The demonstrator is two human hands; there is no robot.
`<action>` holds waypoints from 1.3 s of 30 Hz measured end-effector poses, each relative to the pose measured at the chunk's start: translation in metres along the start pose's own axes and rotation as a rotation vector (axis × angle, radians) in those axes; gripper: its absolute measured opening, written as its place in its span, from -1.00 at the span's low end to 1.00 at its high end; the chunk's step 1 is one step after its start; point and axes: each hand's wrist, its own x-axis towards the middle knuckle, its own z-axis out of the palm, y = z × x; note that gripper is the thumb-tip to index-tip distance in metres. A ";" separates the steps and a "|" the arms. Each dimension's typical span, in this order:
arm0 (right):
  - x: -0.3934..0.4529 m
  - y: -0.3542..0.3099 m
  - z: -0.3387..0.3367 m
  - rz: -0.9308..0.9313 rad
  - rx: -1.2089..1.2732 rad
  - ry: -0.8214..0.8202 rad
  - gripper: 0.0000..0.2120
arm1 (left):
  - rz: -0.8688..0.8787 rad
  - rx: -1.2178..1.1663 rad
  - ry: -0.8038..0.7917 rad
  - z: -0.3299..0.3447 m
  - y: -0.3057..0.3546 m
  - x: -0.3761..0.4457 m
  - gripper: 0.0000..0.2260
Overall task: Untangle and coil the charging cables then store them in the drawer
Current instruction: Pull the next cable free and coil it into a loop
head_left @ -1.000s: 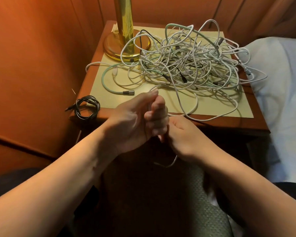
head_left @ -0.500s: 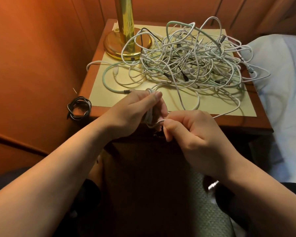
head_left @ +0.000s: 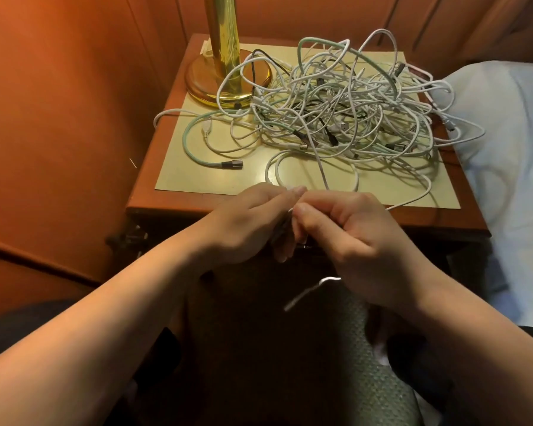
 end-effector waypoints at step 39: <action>0.002 -0.014 -0.003 0.030 -0.025 0.055 -0.60 | 0.042 -0.006 0.322 -0.031 -0.006 0.001 -0.63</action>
